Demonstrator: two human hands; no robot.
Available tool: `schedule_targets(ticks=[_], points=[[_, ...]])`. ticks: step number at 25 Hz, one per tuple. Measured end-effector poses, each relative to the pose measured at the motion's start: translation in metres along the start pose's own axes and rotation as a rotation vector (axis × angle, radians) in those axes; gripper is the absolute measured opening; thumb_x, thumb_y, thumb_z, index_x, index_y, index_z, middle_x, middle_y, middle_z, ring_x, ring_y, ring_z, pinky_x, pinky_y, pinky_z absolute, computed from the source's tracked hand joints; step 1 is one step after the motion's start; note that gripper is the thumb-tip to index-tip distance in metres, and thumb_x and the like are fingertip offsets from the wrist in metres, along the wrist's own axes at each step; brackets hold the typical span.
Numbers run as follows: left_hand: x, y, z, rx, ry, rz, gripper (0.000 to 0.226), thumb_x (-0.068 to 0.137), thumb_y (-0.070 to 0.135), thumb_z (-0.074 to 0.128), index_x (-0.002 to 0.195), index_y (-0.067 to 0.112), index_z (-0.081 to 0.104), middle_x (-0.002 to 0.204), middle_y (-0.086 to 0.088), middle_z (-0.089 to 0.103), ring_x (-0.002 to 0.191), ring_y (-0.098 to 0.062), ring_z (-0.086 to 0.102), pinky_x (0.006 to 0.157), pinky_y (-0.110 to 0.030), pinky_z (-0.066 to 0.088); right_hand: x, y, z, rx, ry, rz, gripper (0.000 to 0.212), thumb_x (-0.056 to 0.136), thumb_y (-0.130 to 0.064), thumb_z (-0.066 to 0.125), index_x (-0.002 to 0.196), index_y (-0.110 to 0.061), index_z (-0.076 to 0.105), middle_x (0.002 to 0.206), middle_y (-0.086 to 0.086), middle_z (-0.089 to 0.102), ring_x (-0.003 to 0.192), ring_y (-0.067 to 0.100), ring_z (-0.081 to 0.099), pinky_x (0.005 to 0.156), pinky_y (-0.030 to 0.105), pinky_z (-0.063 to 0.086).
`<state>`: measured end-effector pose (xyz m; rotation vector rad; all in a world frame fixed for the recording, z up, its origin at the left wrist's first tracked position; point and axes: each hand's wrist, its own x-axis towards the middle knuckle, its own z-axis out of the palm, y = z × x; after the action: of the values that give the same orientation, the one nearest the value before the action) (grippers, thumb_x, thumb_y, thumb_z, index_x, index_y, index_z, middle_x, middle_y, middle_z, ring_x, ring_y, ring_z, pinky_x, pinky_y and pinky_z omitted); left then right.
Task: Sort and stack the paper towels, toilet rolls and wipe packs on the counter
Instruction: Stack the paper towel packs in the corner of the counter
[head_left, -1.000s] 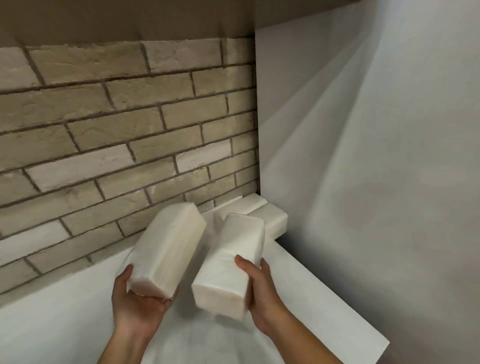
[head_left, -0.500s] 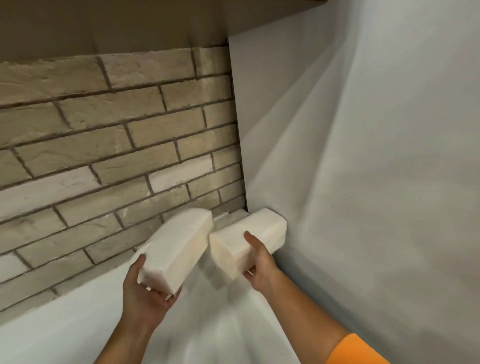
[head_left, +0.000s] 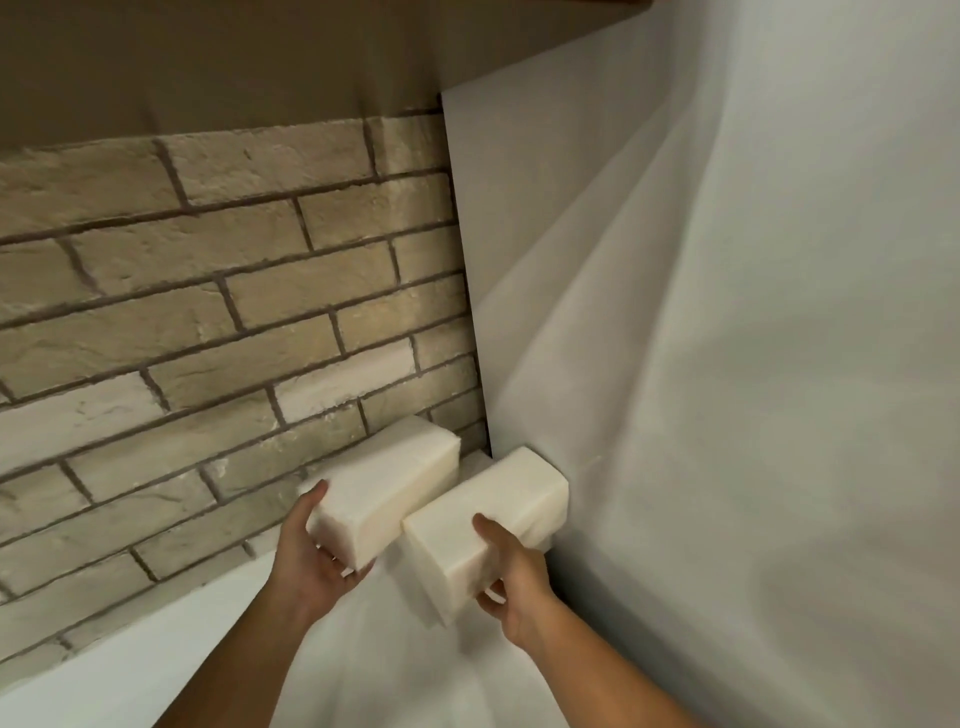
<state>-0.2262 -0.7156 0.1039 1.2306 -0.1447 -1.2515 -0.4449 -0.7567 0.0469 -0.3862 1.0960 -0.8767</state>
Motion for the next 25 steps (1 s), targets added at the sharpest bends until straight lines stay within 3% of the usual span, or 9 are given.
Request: schedule_targets(ticks=[4, 7, 10, 13, 14, 16, 18, 22, 25], points=[[0.028, 0.001, 0.029, 0.12, -0.039, -0.048, 0.067, 0.071, 0.053, 0.078, 0.125, 0.02, 0.059, 0.119, -0.009, 0.068, 0.106, -0.029, 0.066, 0.082, -0.044, 0.054, -0.001, -0.005, -0.001, -0.019, -0.016, -0.002, 0.087, 0.067, -0.039, 0.093, 0.132, -0.033, 0.035, 0.123, 0.004, 0.065, 0.112, 0.03, 0.064, 0.087, 0.051, 0.06], [0.046, -0.002, 0.05, 0.131, -0.041, 0.01, 0.063, 0.081, 0.056, 0.071, 0.13, 0.017, 0.059, 0.111, -0.008, 0.069, 0.098, -0.027, 0.067, 0.078, -0.043, 0.055, 0.003, -0.01, -0.002, -0.014, -0.038, 0.019, 0.08, 0.071, -0.046, 0.089, 0.131, -0.033, 0.038, 0.123, 0.005, 0.066, 0.111, 0.031, 0.065, 0.084, 0.049, 0.061], [0.056, -0.012, 0.063, 0.204, 0.0, 0.045, 0.062, 0.089, 0.062, 0.06, 0.132, 0.017, 0.058, 0.105, -0.006, 0.067, 0.095, -0.025, 0.063, 0.092, -0.042, 0.05, 0.007, -0.012, -0.001, 0.0, -0.038, 0.033, 0.077, 0.077, -0.049, 0.084, 0.136, -0.032, 0.038, 0.122, 0.005, 0.063, 0.112, 0.034, 0.063, 0.079, 0.048, 0.062], [0.067, -0.021, 0.064, 0.356, 0.019, -0.066, 0.082, 0.081, 0.075, 0.055, 0.141, 0.019, 0.049, 0.135, -0.007, 0.057, 0.128, -0.028, 0.05, 0.116, -0.051, 0.024, 0.015, -0.012, 0.002, 0.022, -0.012, 0.032, 0.083, 0.076, -0.048, 0.085, 0.139, -0.032, 0.035, 0.124, 0.005, 0.06, 0.114, 0.035, 0.061, 0.08, 0.052, 0.063], [0.074, -0.022, 0.063, 0.386, 0.021, -0.096, 0.089, 0.078, 0.078, 0.056, 0.143, 0.018, 0.049, 0.139, -0.007, 0.055, 0.132, -0.029, 0.048, 0.118, -0.053, 0.023, 0.017, -0.012, 0.004, 0.022, -0.004, 0.032, 0.084, 0.074, -0.048, 0.086, 0.139, -0.032, 0.035, 0.125, 0.005, 0.06, 0.113, 0.035, 0.061, 0.079, 0.052, 0.063], [0.082, -0.022, 0.064, 0.405, 0.007, -0.096, 0.085, 0.078, 0.077, 0.056, 0.136, 0.015, 0.055, 0.121, -0.009, 0.064, 0.113, -0.029, 0.058, 0.108, -0.048, 0.04, 0.019, -0.012, 0.008, 0.02, 0.021, 0.025, 0.085, 0.072, -0.049, 0.088, 0.136, -0.031, 0.035, 0.123, 0.005, 0.059, 0.11, 0.033, 0.061, 0.073, 0.05, 0.064], [0.085, -0.021, 0.068, 0.422, 0.017, -0.082, 0.079, 0.081, 0.076, 0.054, 0.129, 0.014, 0.06, 0.106, -0.01, 0.066, 0.098, -0.028, 0.061, 0.099, -0.044, 0.046, 0.022, -0.015, 0.012, 0.008, 0.048, 0.02, 0.085, 0.07, -0.049, 0.089, 0.133, -0.029, 0.036, 0.121, 0.005, 0.058, 0.105, 0.029, 0.059, 0.068, 0.048, 0.064], [0.084, -0.018, 0.07, 0.46, 0.02, -0.073, 0.079, 0.082, 0.078, 0.05, 0.125, 0.013, 0.061, 0.107, -0.011, 0.065, 0.099, -0.03, 0.061, 0.099, -0.046, 0.046, 0.029, -0.019, 0.022, -0.018, 0.085, 0.023, 0.084, 0.064, -0.054, 0.09, 0.127, -0.021, 0.046, 0.123, 0.004, 0.057, 0.105, 0.025, 0.057, 0.072, 0.051, 0.064], [0.083, -0.019, 0.059, 0.349, 0.004, -0.057, 0.09, 0.072, 0.091, 0.045, 0.122, 0.019, 0.063, 0.116, -0.009, 0.067, 0.108, -0.031, 0.062, 0.1, -0.051, 0.046, 0.034, -0.021, 0.029, -0.051, 0.137, -0.015, 0.102, 0.043, -0.065, 0.088, 0.127, -0.018, 0.056, 0.126, 0.004, 0.054, 0.102, 0.025, 0.058, 0.081, 0.049, 0.062]])
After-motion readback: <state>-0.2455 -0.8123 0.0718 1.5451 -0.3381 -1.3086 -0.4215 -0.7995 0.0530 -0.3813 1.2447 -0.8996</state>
